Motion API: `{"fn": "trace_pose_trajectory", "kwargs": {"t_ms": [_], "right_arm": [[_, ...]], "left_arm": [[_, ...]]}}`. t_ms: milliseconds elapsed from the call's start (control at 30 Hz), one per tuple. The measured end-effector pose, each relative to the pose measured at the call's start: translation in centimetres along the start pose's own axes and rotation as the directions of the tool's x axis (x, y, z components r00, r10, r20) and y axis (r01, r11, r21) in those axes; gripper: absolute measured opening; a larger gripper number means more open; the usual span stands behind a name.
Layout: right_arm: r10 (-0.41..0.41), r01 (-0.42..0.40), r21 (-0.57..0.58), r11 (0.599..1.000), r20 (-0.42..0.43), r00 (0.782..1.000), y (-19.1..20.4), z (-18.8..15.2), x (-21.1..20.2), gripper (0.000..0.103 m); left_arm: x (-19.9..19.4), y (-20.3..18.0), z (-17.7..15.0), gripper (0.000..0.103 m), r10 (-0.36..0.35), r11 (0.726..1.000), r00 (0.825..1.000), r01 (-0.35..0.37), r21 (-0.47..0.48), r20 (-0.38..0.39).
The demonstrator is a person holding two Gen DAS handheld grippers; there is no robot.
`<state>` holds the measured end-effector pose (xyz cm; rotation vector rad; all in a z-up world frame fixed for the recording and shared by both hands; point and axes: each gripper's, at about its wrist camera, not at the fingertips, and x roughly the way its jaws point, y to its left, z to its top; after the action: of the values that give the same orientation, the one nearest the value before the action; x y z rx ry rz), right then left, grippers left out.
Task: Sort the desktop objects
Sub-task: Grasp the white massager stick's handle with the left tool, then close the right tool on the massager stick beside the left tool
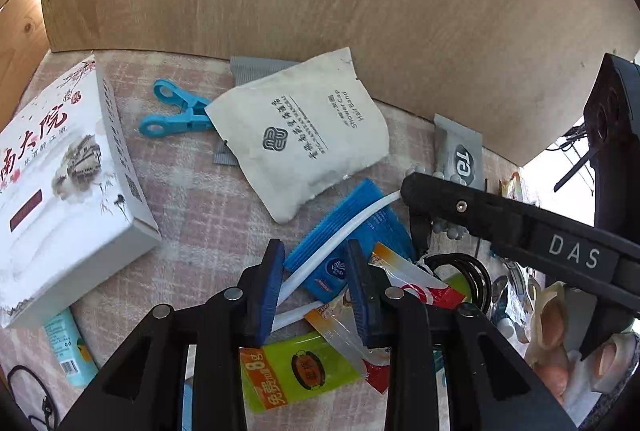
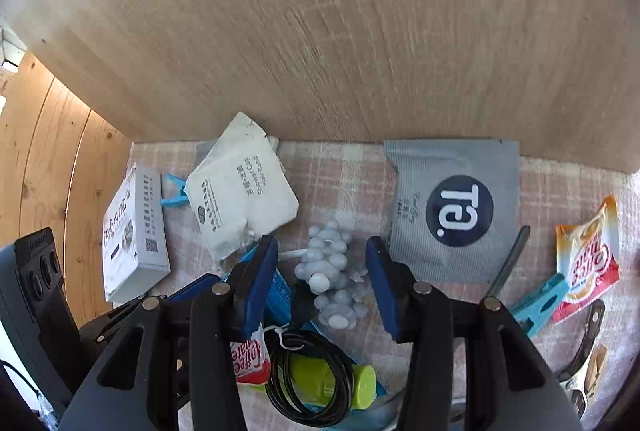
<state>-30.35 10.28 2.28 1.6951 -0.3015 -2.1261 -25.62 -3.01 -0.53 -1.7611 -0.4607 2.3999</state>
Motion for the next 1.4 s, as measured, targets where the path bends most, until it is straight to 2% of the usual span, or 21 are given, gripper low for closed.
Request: {"fn": "trace_pose_trajectory", "kwargs": {"t_ms": [167,300,367,400,500,633,767,800,833,900,967,1033,1133,1300,1400], "right_arm": [[-0.008,0.007,-0.032,0.999,-0.029,1.000,-1.4,-4.9,-1.5,0.042],[-0.008,0.008,-0.028,1.000,-0.016,1.000,-2.6,-8.9,-3.4,0.040],[-0.039,0.039,-0.051,0.998,0.005,0.999,-2.9,-10.9,-4.7,0.040],[-0.054,0.054,-0.070,0.996,0.008,0.999,-3.1,-11.8,-5.3,0.040],[-0.101,0.101,-0.133,0.986,0.007,0.995,-3.3,-14.7,-6.8,0.040],[-0.176,0.172,-0.204,0.964,-0.003,0.984,-3.9,-18.1,-8.4,0.040],[-0.240,0.223,-0.251,0.942,-0.038,0.970,-5.0,-20.6,-9.5,0.040],[-0.259,0.241,-0.252,0.937,-0.038,0.965,-5.0,-21.1,-9.8,0.040],[-0.260,0.247,-0.238,0.939,-0.025,0.965,-5.1,-21.3,-10.3,0.040],[-0.196,0.195,-0.179,0.964,0.011,0.981,-5.9,-21.5,-12.3,0.040],[-0.134,0.139,-0.120,0.983,0.051,0.990,-6.0,-21.0,-13.8,0.040],[-0.115,0.122,-0.087,0.989,0.083,0.990,-5.0,-20.4,-13.7,0.042],[-0.130,0.134,-0.045,0.990,0.078,0.988,-4.2,-19.6,-12.5,0.042],[-0.044,0.041,0.051,0.998,0.058,0.997,-3.5,-18.6,-11.0,0.042],[-0.055,0.049,0.084,0.995,0.069,0.996,-3.2,-17.9,-10.2,0.042]], "left_arm": [[0.2,-1.9,-2.6,0.029,-0.087,0.996,0.995,0.088,0.017,-0.048],[-0.3,-5.0,-6.6,0.029,-0.084,0.991,0.994,0.090,0.101,-0.063],[-0.6,-5.6,-7.8,0.030,-0.082,0.988,0.994,0.091,0.123,-0.071],[-1.2,-5.8,-9.5,0.030,-0.088,0.988,0.993,0.097,0.123,-0.080],[-1.9,-6.1,-12.2,0.030,-0.119,0.985,0.987,0.131,0.115,-0.108],[-2.5,-6.1,-16.5,0.030,-0.124,0.978,0.985,0.142,0.153,-0.123],[-2.6,-6.3,-18.3,0.030,-0.207,0.963,0.957,0.235,0.129,-0.202],[-3.0,-6.1,-18.7,0.030,-0.205,0.965,0.959,0.232,0.125,-0.195],[-3.5,-6.0,-19.0,0.031,-0.193,0.968,0.965,0.217,0.127,-0.176],[-4.5,-5.8,-19.1,0.031,-0.164,0.974,0.977,0.182,0.136,-0.134],[-5.3,-5.4,-19.1,0.031,-0.153,0.976,0.982,0.168,0.136,-0.111],[-5.7,-5.1,-18.8,0.031,-0.141,0.978,0.985,0.154,0.143,-0.095],[-6.0,-4.9,-18.0,0.031,-0.113,0.981,0.992,0.122,0.153,-0.064],[-6.2,-5.1,-17.3,0.033,-0.086,0.980,0.996,0.092,0.179,-0.038],[-6.0,-5.9,-17.1,0.033,-0.081,0.975,0.996,0.087,0.202,-0.036]]}}
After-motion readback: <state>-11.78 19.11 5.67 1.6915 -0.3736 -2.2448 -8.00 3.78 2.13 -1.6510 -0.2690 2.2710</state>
